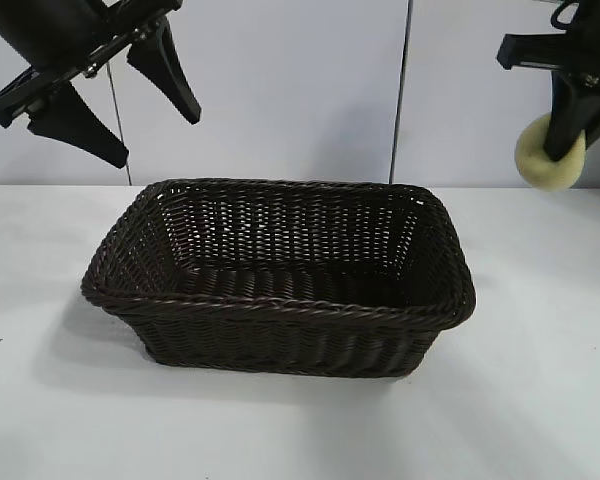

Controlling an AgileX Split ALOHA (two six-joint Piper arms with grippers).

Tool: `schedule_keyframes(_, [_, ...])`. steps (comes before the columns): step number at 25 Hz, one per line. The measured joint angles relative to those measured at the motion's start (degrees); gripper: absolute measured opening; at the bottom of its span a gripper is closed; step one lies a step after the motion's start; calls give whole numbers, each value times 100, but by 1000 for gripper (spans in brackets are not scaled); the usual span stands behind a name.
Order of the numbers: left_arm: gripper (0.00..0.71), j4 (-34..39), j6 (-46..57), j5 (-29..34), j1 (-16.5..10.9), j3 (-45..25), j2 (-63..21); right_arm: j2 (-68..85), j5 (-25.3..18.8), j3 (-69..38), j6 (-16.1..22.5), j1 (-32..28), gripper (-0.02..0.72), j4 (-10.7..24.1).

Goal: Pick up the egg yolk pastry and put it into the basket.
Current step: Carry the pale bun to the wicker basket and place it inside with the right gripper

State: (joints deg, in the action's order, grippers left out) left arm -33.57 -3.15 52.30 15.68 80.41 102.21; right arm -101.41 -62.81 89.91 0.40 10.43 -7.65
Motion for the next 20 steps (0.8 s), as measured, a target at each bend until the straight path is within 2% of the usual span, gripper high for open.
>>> schedule_keyframes(13, [540,0,0,0,0,0,0,-86,477,0,41,1441,53,-113])
schedule_keyframes(20, [540,0,0,0,0,0,0,-865,731,1,105,1597,53,-207])
